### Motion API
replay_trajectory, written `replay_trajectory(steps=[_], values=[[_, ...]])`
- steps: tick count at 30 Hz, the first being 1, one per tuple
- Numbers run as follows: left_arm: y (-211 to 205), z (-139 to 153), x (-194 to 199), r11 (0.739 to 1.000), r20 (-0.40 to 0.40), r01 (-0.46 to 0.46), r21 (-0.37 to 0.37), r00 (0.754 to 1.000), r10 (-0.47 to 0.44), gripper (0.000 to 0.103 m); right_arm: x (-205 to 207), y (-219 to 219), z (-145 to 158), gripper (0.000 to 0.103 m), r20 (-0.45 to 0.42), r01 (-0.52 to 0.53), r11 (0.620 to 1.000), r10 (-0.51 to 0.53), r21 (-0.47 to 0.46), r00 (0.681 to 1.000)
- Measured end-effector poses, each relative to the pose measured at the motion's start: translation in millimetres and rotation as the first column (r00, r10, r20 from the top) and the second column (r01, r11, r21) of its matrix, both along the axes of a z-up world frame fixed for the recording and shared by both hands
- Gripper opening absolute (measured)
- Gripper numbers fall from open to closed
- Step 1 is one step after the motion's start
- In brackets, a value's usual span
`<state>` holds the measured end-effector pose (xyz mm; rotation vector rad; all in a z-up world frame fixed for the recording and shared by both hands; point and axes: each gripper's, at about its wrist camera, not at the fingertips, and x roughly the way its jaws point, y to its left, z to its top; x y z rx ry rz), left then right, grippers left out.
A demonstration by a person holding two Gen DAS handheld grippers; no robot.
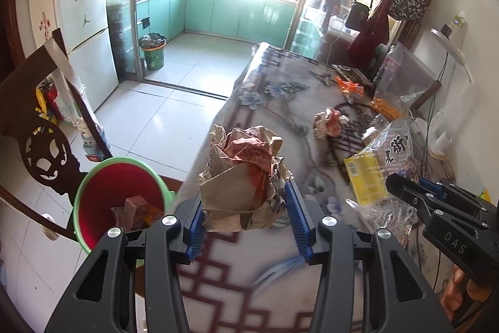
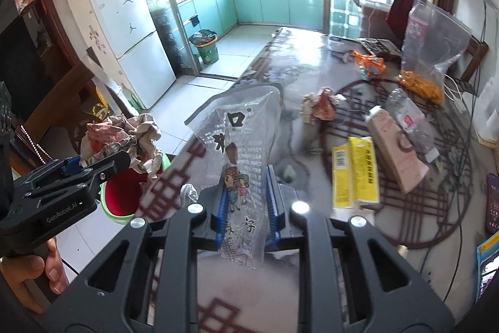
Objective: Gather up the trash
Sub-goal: 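Carry both items over the red bucket and open both grippers to drop them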
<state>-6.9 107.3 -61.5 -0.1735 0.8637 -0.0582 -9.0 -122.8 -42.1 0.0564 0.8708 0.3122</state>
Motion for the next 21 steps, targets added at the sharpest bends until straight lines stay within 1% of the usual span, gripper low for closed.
replay_trajectory(steps=[11, 21], values=[[72.0, -8.8, 3.8, 0.999, -0.011, -0.038, -0.004, 0.999, 0.038, 0.044, -0.4, 66.8, 1.1, 0.022, 0.002, -0.032, 0.999, 0.032, -0.022, 0.999], [118.1, -17.2, 8.8, 0.997, -0.021, -0.071, -0.007, 0.997, 0.071, 0.044, 9.4, 116.9, 1.3, 0.022, -0.002, -0.067, 0.997, 0.067, -0.04, 0.998]])
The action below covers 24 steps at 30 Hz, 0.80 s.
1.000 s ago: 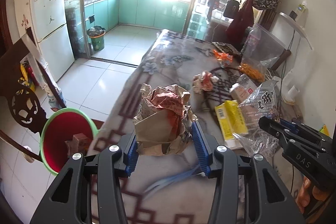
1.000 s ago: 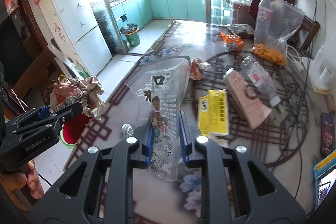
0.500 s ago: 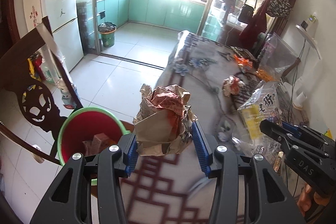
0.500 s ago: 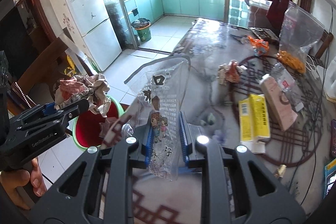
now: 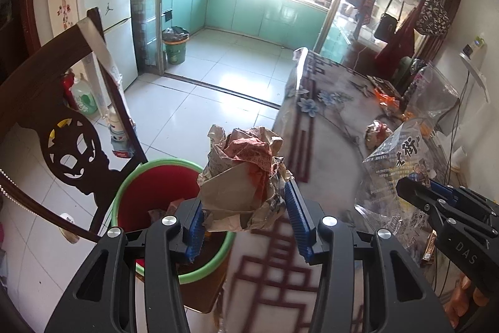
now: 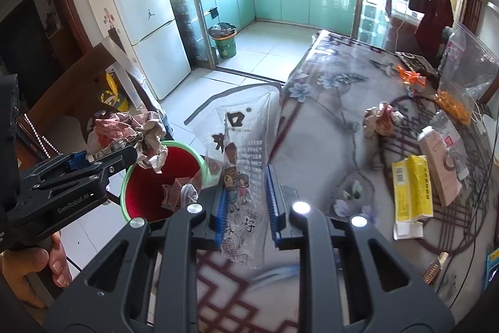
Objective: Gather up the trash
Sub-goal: 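Carry both items over the red bucket and open both grippers to drop them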
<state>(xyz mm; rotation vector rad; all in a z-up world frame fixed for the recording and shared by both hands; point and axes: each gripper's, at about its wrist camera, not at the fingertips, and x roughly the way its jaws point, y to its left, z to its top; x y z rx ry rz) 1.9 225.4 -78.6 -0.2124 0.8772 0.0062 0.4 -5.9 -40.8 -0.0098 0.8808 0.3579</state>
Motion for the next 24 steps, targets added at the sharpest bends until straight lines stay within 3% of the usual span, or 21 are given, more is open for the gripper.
replay_trajectory(steps=[10, 24], values=[[55.5, -21.0, 5.1, 0.995, -0.05, -0.101, 0.009, 0.994, 0.102, 0.044, 19.5, 46.0, -12.8, 0.023, -0.047, -0.066, 0.998, 0.066, 0.001, 0.997], [112.7, -66.1, 3.3, 0.973, -0.159, -0.226, 0.053, 0.96, 0.232, 0.044, 42.6, 106.9, -53.3, 0.024, -0.185, -0.196, 0.979, 0.202, 0.049, 0.962]])
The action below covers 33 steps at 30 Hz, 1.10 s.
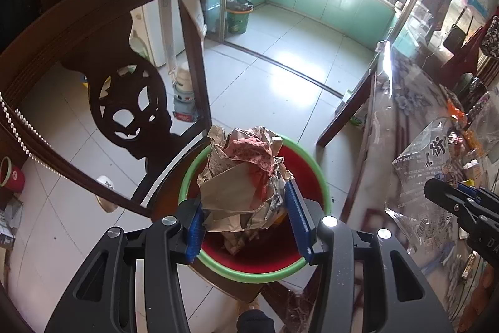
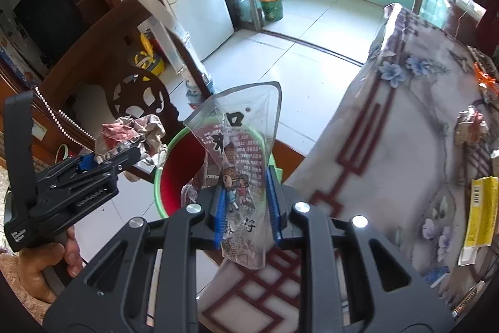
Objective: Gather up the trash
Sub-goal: 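Carry both items over the red bucket and open both grippers to drop them, then grasp the yellow medicine box with the left gripper while the right grasps the brown cigarette box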
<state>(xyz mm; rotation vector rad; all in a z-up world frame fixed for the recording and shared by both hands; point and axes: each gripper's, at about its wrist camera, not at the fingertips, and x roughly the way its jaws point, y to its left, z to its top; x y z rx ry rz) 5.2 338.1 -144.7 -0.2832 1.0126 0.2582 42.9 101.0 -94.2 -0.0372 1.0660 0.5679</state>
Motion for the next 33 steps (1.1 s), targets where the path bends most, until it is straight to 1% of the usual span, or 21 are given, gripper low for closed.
replay_trajectory(steps=[8, 13, 14, 15, 16, 17, 18, 22, 26, 30, 33], values=[[2.1, -5.5, 2.1, 1.0, -0.014, 0.003, -0.012, 1.0, -0.004, 0.044, -0.5, 13.8, -1.0, 0.024, -0.019, -0.042, 0.999, 0.042, 0.008, 0.999], [2.8, -4.6, 2.5, 1.0, -0.009, 0.0, -0.022, 1.0, 0.0, 0.044, -2.3, 17.8, 3.4, 0.025, -0.001, -0.058, 0.998, 0.058, 0.01, 0.998], [2.2, -4.2, 2.8, 1.0, -0.01, 0.001, -0.017, 1.0, -0.001, 0.045, -2.3, 18.4, 3.8, 0.027, 0.002, -0.06, 0.998, 0.06, 0.015, 0.998], [1.9, -4.1, 3.0, 1.0, -0.012, -0.005, -0.007, 1.0, 0.005, 0.05, -1.8, 18.1, 3.7, 0.034, 0.003, -0.06, 0.998, 0.06, 0.019, 0.998], [2.1, -4.1, 3.2, 1.0, -0.012, -0.01, 0.002, 1.0, 0.01, 0.054, -1.3, 18.9, 3.6, 0.053, 0.005, -0.063, 0.998, 0.063, 0.022, 0.998], [2.1, -4.5, 3.2, 1.0, -0.018, -0.021, 0.019, 1.0, 0.021, 0.067, -0.9, 19.7, 3.3, 0.06, 0.005, -0.064, 0.998, 0.064, 0.015, 0.998], [2.3, -4.4, 2.6, 0.999, -0.018, -0.026, 0.028, 0.999, 0.027, 0.07, -2.1, 18.2, 5.0, 0.061, 0.021, -0.051, 0.999, 0.05, 0.008, 0.999], [0.1, -0.2, -1.1, 0.999, -0.001, -0.027, 0.03, 1.0, 0.027, 0.072, -6.5, 11.6, 13.9, 0.061, 0.063, -0.048, 0.999, 0.048, -0.003, 0.997], [-9.6, 4.3, -2.0, 1.0, 0.01, -0.006, 0.01, 1.0, 0.006, 0.072, -9.1, -5.9, 16.4, 0.061, 0.05, -0.008, 1.0, 0.007, 0.018, 0.999], [-27.3, 9.9, 0.8, 0.999, 0.026, 0.039, -0.003, 0.999, -0.039, 0.072, -12.1, -33.8, 16.9, 0.061, 0.038, 0.05, 0.998, -0.051, 0.022, 0.998], [-48.6, 15.1, 6.7, 0.996, 0.04, 0.092, -0.016, 0.995, -0.091, 0.072, -16.8, -58.3, 17.8, 0.062, 0.037, 0.099, 0.995, -0.099, 0.026, 0.994]])
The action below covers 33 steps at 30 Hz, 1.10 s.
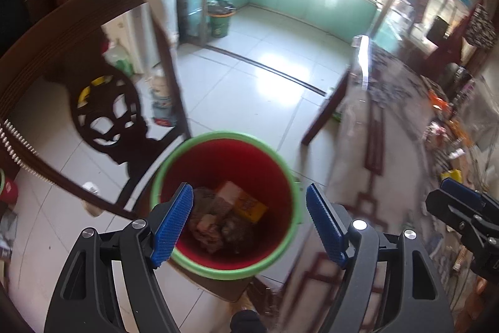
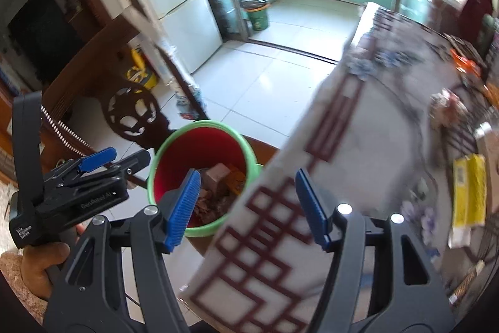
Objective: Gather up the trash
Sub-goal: 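Grasp the yellow medicine box with the left gripper while the right grasps the brown cigarette box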
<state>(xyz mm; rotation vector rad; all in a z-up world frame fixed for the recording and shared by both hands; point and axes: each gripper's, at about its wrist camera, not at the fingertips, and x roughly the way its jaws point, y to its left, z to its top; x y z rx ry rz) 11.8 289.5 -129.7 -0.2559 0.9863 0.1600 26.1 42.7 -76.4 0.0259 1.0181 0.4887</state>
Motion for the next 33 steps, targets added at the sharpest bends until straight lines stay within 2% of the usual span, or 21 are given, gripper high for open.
replay_trajectory(steps=[6, 12, 17, 20, 23, 26, 27, 28, 31, 33], values=[[-63.5, 7.9, 12.8, 0.991, 0.014, 0.134, -0.013, 0.991, -0.133, 0.072, -15.7, -72.4, 3.3, 0.064, 0.008, 0.137, 0.99, -0.137, -0.015, 0.991], [-137.5, 15.3, 15.4, 0.972, 0.029, 0.234, -0.016, 0.972, -0.234, 0.072, -31.3, -172.2, -6.7, 0.064, -0.004, 0.29, 0.956, -0.291, -0.052, 0.957], [-198.1, 17.7, 12.4, 0.966, 0.024, 0.257, -0.028, 0.966, -0.256, 0.072, -41.7, -268.8, -27.1, 0.064, -0.036, 0.413, 0.905, -0.418, -0.101, 0.908], [-237.6, 11.6, 9.5, 0.961, 0.004, 0.274, -0.034, 0.962, -0.274, 0.072, -45.4, -316.7, -57.7, 0.064, -0.101, 0.469, 0.872, -0.484, -0.142, 0.869], [-274.3, 4.5, 8.2, 0.956, -0.016, 0.291, -0.046, 0.956, -0.292, 0.072, -51.2, -342.3, -85.5, 0.064, -0.165, 0.455, 0.878, -0.476, -0.15, 0.864], [-311.7, 1.5, 9.2, 0.948, -0.022, 0.315, -0.049, 0.948, -0.317, 0.072, -55.6, -350.9, -108.2, 0.053, -0.234, 0.403, 0.905, -0.425, -0.135, 0.875], [-321.8, 1.9, 10.4, 0.945, -0.02, 0.323, -0.05, 0.946, -0.324, 0.072, -56.6, -351.4, -116.2, 0.043, -0.266, 0.372, 0.921, -0.39, -0.114, 0.882], [-329.4, 2.6, 11.9, 0.943, -0.018, 0.329, -0.049, 0.944, -0.33, 0.072, -57.1, -351.4, -121.6, 0.043, -0.284, 0.35, 0.931, -0.365, -0.106, 0.887], [-360.0, 2.9, 22.9, 0.934, -0.021, 0.355, -0.044, 0.934, -0.356, 0.072, -59.2, -349.1, -120.7, 0.039, -0.257, 0.282, 0.954, -0.3, -0.104, 0.919], [-379.0, 0.3, 33.9, 0.93, -0.029, 0.363, -0.05, 0.931, -0.365, 0.072, -60.4, -353.0, -119.5, 0.036, -0.263, 0.265, 0.961, -0.277, -0.078, 0.924]])
